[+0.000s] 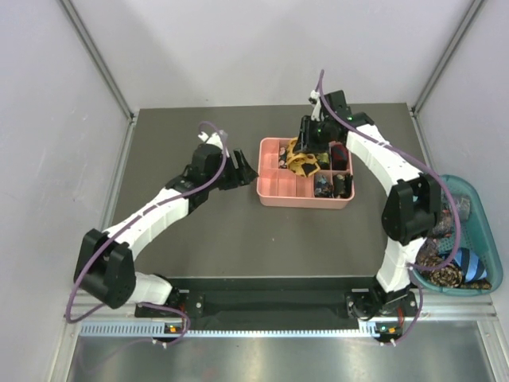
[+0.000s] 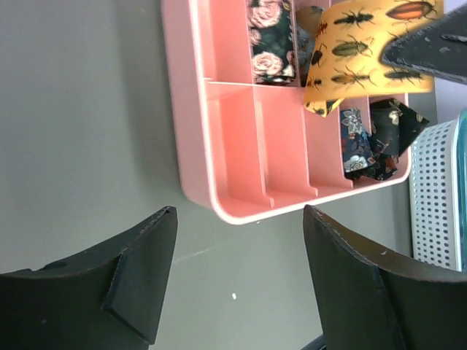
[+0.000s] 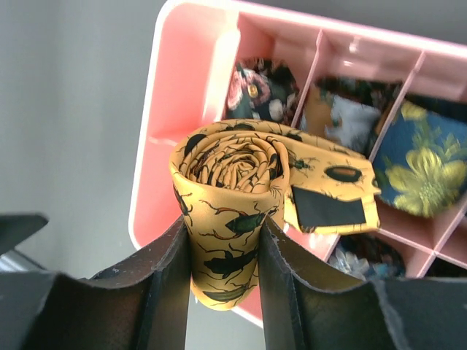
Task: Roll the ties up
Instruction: Place the rolled tie into the container
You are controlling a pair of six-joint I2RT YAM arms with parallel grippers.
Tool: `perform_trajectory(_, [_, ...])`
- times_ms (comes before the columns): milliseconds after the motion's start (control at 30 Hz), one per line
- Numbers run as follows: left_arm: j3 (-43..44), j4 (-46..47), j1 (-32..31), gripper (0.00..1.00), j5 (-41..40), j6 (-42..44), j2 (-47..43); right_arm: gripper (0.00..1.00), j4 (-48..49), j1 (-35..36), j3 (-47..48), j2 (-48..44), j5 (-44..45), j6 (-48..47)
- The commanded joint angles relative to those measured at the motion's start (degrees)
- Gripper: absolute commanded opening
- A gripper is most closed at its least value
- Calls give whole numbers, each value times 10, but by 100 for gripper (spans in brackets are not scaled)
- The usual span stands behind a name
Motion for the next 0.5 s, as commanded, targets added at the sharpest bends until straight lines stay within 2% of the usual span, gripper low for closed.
perform_trajectory(0, [-32, -17, 15, 74, 29, 13, -35, 0, 10, 20, 60, 22, 32, 22])
perform_trajectory(200, [-53, -15, 23, 74, 33, 26, -35, 0, 8, 51, 118, 80, 63, 43])
perform_trajectory(467, [-76, 29, 32, 73, 60, 21, 11, 0, 5, 77, 184, 154, 66, 67])
